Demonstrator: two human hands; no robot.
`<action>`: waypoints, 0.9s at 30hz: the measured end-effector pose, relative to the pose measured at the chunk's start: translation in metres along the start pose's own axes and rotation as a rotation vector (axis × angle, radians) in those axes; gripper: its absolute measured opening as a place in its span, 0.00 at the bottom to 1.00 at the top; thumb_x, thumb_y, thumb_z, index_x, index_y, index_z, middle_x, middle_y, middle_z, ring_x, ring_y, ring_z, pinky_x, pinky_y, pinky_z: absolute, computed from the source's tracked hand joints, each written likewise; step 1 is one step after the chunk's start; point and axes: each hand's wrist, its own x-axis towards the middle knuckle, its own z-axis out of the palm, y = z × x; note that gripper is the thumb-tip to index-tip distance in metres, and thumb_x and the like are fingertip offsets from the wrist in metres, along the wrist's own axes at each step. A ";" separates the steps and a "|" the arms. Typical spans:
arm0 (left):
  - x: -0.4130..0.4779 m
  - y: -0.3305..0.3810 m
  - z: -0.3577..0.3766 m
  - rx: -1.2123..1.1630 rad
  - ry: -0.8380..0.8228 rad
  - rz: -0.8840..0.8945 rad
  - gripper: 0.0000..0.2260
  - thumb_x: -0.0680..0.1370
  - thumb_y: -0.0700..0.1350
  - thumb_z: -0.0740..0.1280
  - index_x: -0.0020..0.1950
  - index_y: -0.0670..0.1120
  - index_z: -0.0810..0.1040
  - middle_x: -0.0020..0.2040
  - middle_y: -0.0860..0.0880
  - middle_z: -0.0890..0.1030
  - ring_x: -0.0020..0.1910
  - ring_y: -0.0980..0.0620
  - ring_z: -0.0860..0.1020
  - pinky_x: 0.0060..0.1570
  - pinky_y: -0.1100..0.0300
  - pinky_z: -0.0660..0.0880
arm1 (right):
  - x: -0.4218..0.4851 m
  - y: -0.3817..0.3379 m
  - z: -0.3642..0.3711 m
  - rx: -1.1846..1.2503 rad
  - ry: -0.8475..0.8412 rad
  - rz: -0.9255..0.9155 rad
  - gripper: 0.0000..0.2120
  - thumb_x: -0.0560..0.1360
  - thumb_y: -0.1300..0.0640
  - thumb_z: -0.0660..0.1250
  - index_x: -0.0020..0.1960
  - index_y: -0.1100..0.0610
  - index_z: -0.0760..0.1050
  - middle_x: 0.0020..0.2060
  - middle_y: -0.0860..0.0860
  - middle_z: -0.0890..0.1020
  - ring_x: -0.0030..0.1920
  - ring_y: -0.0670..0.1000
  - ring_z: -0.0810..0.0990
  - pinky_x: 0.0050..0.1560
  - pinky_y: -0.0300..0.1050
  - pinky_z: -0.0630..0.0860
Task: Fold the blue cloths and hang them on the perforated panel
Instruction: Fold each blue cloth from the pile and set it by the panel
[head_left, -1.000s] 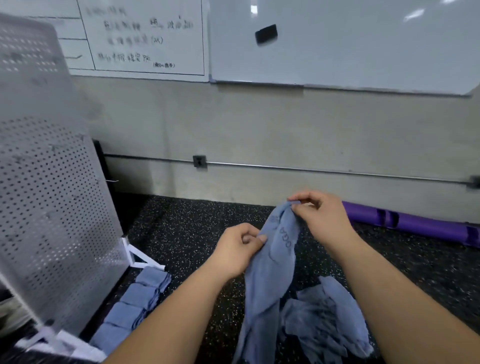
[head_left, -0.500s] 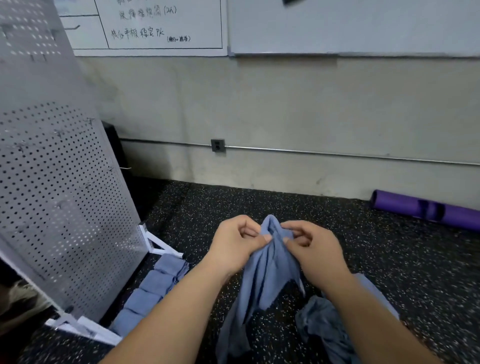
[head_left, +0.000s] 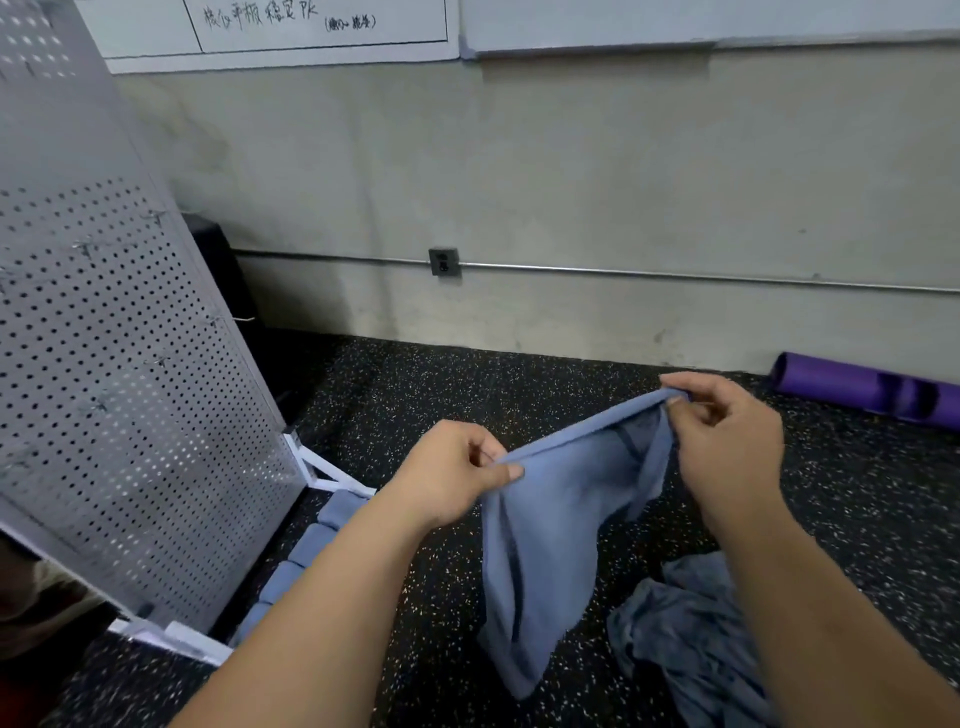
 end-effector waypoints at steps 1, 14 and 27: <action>0.002 0.001 0.000 -0.080 0.059 0.013 0.07 0.75 0.47 0.81 0.44 0.48 0.85 0.35 0.54 0.81 0.33 0.56 0.74 0.37 0.61 0.73 | 0.002 0.002 0.000 -0.032 -0.060 0.012 0.17 0.80 0.65 0.72 0.52 0.43 0.86 0.36 0.44 0.85 0.32 0.40 0.78 0.38 0.42 0.77; -0.004 0.030 0.017 -0.198 -0.058 0.200 0.09 0.74 0.36 0.80 0.45 0.51 0.87 0.36 0.55 0.80 0.36 0.57 0.75 0.40 0.60 0.73 | -0.039 -0.018 0.019 -0.386 -0.688 -0.271 0.15 0.81 0.55 0.73 0.54 0.32 0.80 0.48 0.32 0.85 0.52 0.41 0.84 0.57 0.47 0.82; -0.008 -0.002 -0.003 0.140 -0.191 0.120 0.17 0.68 0.62 0.78 0.41 0.51 0.82 0.39 0.50 0.85 0.37 0.52 0.79 0.45 0.44 0.80 | -0.007 -0.011 -0.027 -0.242 -0.143 -0.115 0.03 0.82 0.52 0.71 0.53 0.45 0.83 0.47 0.39 0.86 0.50 0.41 0.84 0.51 0.39 0.77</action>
